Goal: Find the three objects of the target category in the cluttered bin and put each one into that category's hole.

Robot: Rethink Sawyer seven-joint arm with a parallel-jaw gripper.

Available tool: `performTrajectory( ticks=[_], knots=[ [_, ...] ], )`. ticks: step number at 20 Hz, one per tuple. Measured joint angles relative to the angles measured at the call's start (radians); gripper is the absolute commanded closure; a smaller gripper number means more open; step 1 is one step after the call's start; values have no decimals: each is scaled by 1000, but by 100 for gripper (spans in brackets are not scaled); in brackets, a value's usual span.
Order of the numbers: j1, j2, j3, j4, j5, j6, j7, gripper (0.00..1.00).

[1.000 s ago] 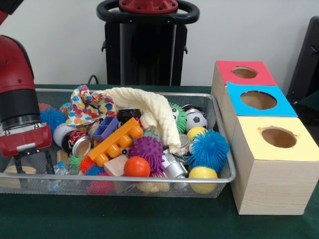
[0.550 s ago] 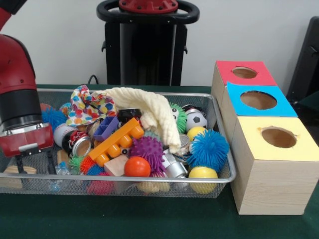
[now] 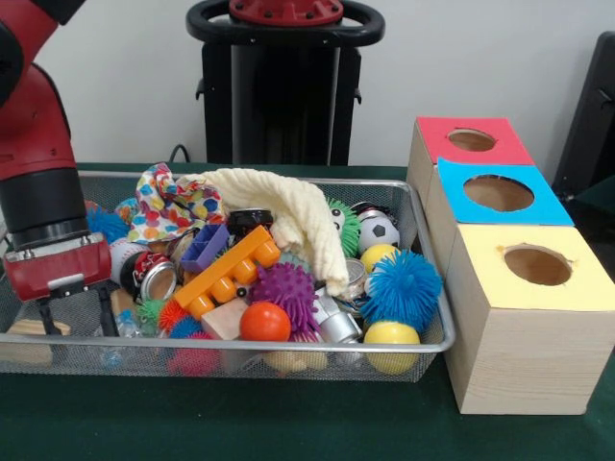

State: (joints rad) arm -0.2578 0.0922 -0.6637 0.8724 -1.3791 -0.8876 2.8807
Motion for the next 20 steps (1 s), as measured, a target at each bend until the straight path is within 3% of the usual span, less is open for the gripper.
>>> performTrajectory(
  ticks=[6,7,20],
  knots=[
    [35,15,-35,-22,-69,0,4,0],
    [50,28,-53,-34,-115,-1,15,100],
    [64,45,-66,-48,-163,-1,63,100]
  ],
)
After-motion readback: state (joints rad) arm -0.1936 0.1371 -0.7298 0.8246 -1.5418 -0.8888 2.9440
